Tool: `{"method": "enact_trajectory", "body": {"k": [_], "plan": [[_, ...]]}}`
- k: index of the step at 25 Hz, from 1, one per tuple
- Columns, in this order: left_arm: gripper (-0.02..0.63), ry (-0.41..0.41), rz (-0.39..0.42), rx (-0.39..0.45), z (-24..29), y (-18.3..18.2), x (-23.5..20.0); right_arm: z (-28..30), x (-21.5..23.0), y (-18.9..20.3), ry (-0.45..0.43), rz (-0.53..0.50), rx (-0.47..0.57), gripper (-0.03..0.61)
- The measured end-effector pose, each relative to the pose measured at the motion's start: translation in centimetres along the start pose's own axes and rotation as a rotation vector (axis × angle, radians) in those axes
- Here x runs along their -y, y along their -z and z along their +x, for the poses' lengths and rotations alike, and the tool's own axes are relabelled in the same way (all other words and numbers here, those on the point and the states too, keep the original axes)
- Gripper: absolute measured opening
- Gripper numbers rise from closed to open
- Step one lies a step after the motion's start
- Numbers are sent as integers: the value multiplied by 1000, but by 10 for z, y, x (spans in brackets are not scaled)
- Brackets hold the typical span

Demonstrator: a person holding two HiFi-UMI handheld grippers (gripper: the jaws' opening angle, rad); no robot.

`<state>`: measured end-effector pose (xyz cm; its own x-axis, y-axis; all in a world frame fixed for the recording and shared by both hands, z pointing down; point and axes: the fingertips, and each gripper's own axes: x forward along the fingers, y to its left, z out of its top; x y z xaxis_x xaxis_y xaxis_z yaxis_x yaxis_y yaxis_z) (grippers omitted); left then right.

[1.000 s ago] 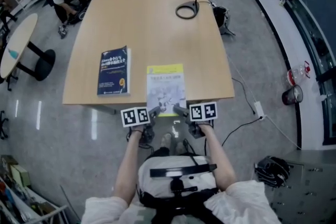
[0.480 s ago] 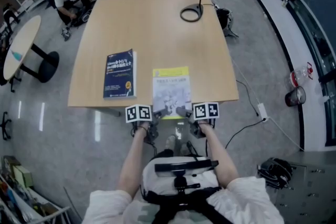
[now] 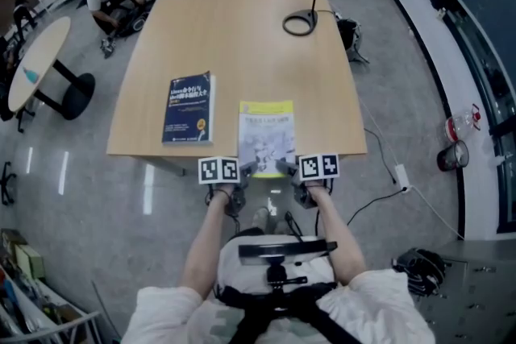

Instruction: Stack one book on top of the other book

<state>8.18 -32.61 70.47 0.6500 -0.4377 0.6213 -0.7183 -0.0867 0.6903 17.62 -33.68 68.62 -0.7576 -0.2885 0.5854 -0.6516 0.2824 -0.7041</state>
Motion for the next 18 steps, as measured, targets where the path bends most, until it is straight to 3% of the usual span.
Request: {"method": "enact_trajectory", "body": {"k": [6, 12, 18], "plan": [[97, 50, 13, 121, -20, -10, 21, -15, -24, -6, -6, -107, 62, 115], [97, 7, 119, 211, -55, -34, 41, -26, -63, -27, -43, -238, 125, 115], [97, -1, 165, 312, -105, -79, 31, -6, -122, -63, -65, -372, 165, 116]]}}
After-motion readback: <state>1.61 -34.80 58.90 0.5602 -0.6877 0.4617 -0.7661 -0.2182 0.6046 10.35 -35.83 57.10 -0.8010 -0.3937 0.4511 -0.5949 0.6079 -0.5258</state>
